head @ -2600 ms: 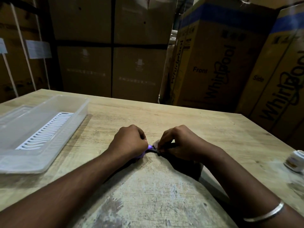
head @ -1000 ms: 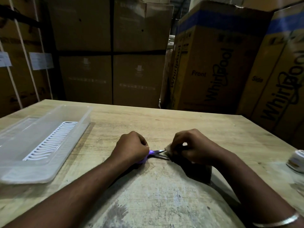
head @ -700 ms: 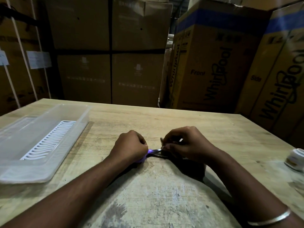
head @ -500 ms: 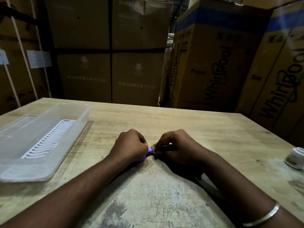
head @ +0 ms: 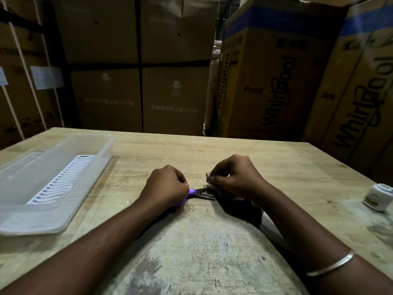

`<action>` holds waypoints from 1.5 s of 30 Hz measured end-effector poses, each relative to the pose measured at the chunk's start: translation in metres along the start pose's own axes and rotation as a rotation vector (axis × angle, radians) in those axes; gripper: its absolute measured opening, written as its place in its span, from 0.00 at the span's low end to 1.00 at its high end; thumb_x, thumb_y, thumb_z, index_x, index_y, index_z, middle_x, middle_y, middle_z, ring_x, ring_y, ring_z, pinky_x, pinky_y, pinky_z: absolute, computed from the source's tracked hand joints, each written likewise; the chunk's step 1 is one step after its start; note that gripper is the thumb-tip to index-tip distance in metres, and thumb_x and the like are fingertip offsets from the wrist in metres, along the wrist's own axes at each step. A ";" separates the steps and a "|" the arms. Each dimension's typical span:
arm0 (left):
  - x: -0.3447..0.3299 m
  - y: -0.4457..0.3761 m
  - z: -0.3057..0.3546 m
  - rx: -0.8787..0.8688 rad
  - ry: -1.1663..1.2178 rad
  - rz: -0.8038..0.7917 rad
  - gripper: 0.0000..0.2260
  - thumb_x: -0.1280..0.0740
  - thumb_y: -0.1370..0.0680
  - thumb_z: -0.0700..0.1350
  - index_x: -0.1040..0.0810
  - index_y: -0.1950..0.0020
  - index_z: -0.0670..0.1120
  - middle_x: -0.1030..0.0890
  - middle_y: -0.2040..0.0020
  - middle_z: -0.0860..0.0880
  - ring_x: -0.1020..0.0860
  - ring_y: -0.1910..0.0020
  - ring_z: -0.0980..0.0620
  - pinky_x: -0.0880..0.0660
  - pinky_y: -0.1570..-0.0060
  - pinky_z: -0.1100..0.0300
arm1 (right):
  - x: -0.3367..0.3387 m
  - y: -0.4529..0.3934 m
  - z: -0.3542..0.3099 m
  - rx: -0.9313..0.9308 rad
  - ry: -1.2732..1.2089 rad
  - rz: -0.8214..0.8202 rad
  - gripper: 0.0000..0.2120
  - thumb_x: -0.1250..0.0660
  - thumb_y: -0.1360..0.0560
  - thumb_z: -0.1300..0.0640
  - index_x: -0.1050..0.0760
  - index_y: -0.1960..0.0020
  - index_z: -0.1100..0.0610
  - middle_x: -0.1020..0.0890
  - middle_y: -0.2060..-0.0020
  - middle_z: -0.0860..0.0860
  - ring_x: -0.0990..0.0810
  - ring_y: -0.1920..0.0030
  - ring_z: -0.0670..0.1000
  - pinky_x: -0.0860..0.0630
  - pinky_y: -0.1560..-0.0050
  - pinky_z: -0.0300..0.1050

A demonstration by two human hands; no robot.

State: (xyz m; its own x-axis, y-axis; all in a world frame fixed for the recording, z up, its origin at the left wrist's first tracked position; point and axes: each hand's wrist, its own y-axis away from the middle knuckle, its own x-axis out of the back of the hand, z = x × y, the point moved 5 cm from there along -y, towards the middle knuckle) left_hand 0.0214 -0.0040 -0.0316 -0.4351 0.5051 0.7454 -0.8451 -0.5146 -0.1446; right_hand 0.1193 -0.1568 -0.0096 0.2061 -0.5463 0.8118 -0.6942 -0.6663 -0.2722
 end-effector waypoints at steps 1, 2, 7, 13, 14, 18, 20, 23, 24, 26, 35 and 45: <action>0.000 0.000 0.000 0.001 0.000 0.001 0.08 0.31 0.26 0.41 0.14 0.63 0.48 0.21 0.69 0.55 0.25 0.68 0.60 0.30 0.70 0.68 | -0.002 -0.002 0.001 -0.029 -0.003 0.016 0.04 0.25 0.29 0.57 0.14 0.54 0.53 0.13 0.59 0.48 0.17 0.60 0.40 0.23 0.62 0.30; 0.000 0.000 0.000 0.001 -0.001 0.002 0.08 0.31 0.26 0.41 0.14 0.63 0.49 0.22 0.70 0.55 0.25 0.67 0.60 0.30 0.70 0.68 | -0.006 -0.004 0.001 -0.049 0.005 0.005 0.04 0.25 0.29 0.56 0.14 0.54 0.53 0.13 0.59 0.48 0.17 0.59 0.41 0.21 0.59 0.33; 0.000 0.001 0.000 0.007 -0.006 0.008 0.08 0.31 0.28 0.40 0.15 0.64 0.48 0.17 0.66 0.51 0.25 0.69 0.60 0.29 0.70 0.68 | -0.026 -0.012 0.001 -0.128 -0.068 -0.091 0.03 0.24 0.30 0.56 0.13 0.57 0.52 0.13 0.61 0.48 0.17 0.59 0.43 0.19 0.55 0.40; 0.000 0.000 0.001 0.013 -0.008 0.003 0.08 0.30 0.27 0.41 0.15 0.64 0.49 0.23 0.71 0.57 0.27 0.69 0.62 0.33 0.73 0.68 | -0.022 -0.016 0.009 -0.229 -0.094 -0.109 0.03 0.24 0.31 0.59 0.14 0.59 0.53 0.13 0.61 0.49 0.17 0.57 0.44 0.18 0.54 0.42; 0.000 0.000 0.001 0.011 -0.009 0.004 0.08 0.30 0.26 0.41 0.15 0.63 0.49 0.23 0.71 0.57 0.27 0.69 0.62 0.33 0.72 0.68 | -0.021 -0.016 0.011 -0.233 -0.087 -0.100 0.04 0.25 0.31 0.60 0.14 0.59 0.53 0.13 0.61 0.49 0.17 0.57 0.44 0.18 0.53 0.43; -0.001 0.000 0.001 0.019 -0.018 0.003 0.08 0.30 0.26 0.41 0.16 0.65 0.50 0.23 0.71 0.56 0.27 0.70 0.62 0.34 0.74 0.69 | -0.027 -0.011 0.006 -0.183 -0.146 -0.109 0.04 0.25 0.30 0.59 0.14 0.57 0.53 0.13 0.60 0.48 0.17 0.57 0.43 0.18 0.53 0.41; 0.000 0.000 0.001 0.015 -0.021 0.009 0.09 0.30 0.26 0.41 0.17 0.65 0.51 0.23 0.71 0.56 0.26 0.70 0.62 0.33 0.74 0.69 | -0.031 -0.011 0.000 -0.142 -0.143 -0.120 0.04 0.25 0.30 0.58 0.14 0.56 0.52 0.13 0.60 0.48 0.17 0.57 0.43 0.19 0.54 0.40; 0.000 0.000 0.002 0.012 -0.026 0.009 0.09 0.31 0.27 0.41 0.16 0.65 0.50 0.23 0.71 0.57 0.26 0.70 0.62 0.34 0.74 0.68 | -0.027 -0.014 0.003 -0.165 -0.122 -0.138 0.03 0.26 0.30 0.59 0.14 0.58 0.52 0.13 0.60 0.48 0.17 0.56 0.43 0.18 0.52 0.43; -0.001 0.000 0.002 0.009 -0.029 0.008 0.09 0.31 0.26 0.41 0.16 0.65 0.50 0.23 0.71 0.57 0.27 0.69 0.62 0.34 0.74 0.68 | -0.025 -0.015 0.007 -0.182 -0.116 -0.137 0.04 0.26 0.30 0.59 0.14 0.58 0.52 0.13 0.60 0.48 0.17 0.56 0.44 0.18 0.51 0.44; -0.001 0.000 0.001 0.005 -0.034 0.009 0.09 0.30 0.26 0.41 0.16 0.65 0.50 0.23 0.71 0.57 0.27 0.69 0.62 0.34 0.73 0.68 | -0.023 -0.013 0.010 -0.191 -0.125 -0.130 0.04 0.26 0.30 0.59 0.14 0.59 0.51 0.13 0.60 0.47 0.18 0.56 0.44 0.18 0.51 0.44; 0.000 0.000 0.002 0.004 -0.048 0.012 0.09 0.31 0.27 0.42 0.16 0.65 0.51 0.23 0.72 0.58 0.26 0.71 0.62 0.35 0.74 0.68 | -0.020 -0.013 0.013 -0.195 -0.048 -0.059 0.04 0.26 0.31 0.60 0.14 0.58 0.53 0.13 0.59 0.48 0.19 0.58 0.42 0.23 0.62 0.34; -0.004 -0.006 -0.003 -0.001 -0.029 0.012 0.07 0.31 0.25 0.43 0.14 0.59 0.50 0.24 0.69 0.58 0.27 0.68 0.63 0.33 0.71 0.68 | 0.030 0.000 0.059 -0.303 0.178 0.267 0.07 0.28 0.29 0.62 0.16 0.53 0.53 0.16 0.56 0.51 0.19 0.55 0.50 0.17 0.53 0.52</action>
State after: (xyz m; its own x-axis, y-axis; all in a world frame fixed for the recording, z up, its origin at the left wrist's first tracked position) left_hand 0.0271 -0.0008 -0.0354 -0.4359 0.4784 0.7623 -0.8404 -0.5195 -0.1545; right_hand 0.1663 -0.2030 -0.0153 -0.1115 -0.5655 0.8172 -0.8832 -0.3206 -0.3424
